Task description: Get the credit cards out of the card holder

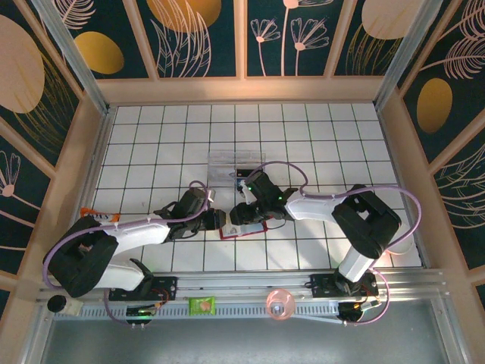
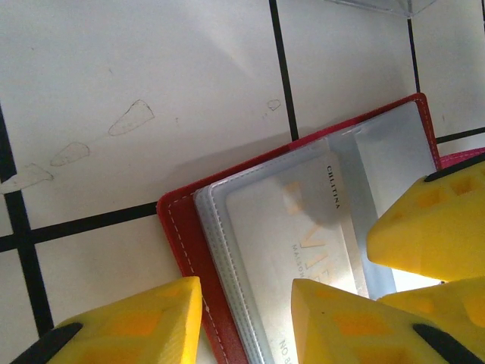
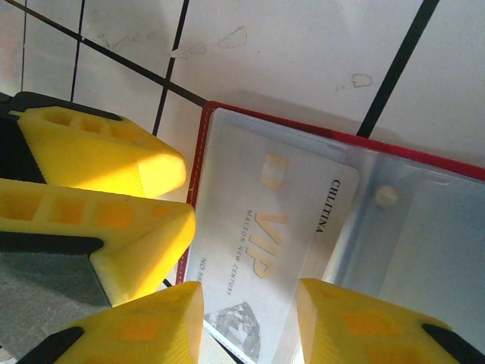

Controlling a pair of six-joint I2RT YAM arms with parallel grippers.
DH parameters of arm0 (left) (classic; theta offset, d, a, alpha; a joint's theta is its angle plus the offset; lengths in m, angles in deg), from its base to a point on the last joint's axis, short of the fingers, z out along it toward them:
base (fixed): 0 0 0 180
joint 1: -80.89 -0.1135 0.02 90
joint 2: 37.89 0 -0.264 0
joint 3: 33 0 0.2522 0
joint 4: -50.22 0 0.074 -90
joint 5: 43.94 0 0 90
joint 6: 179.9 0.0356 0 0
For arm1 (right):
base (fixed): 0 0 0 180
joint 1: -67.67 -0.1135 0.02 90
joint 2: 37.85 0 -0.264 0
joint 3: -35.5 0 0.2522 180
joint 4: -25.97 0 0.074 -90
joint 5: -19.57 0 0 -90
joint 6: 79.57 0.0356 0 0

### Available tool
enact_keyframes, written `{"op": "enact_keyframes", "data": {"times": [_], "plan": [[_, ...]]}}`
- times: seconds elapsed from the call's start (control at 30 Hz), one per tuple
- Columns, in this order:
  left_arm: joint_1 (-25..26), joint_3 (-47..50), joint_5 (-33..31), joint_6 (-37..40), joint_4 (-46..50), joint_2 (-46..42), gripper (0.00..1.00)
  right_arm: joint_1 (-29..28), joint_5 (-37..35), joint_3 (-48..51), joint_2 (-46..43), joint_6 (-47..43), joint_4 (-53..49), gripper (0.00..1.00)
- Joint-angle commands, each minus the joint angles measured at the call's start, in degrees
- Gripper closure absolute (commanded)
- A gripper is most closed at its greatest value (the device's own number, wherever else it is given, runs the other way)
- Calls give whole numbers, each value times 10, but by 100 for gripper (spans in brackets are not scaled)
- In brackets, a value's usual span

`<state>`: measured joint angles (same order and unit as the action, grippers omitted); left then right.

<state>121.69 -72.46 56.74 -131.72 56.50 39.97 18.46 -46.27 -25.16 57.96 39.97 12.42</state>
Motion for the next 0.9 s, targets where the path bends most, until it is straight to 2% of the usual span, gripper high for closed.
{"op": "enact_keyframes", "data": {"times": [0.0,0.2,0.6,0.77,0.87], "plan": [[-3,0,10,-4,-12,4,64,-2,15,-11,12,3,7,62],[-3,0,11,-5,-12,7,65,-7,-2,-9,29,7,-2,63],[-3,2,5,-8,-3,-7,71,-39,-141,-22,-7,13,-67,64],[-3,-1,5,-5,9,-47,75,-46,-143,-24,-34,0,-56,62],[-3,-7,8,-5,16,-66,81,-45,-145,-22,-52,-7,-55,62]]}}
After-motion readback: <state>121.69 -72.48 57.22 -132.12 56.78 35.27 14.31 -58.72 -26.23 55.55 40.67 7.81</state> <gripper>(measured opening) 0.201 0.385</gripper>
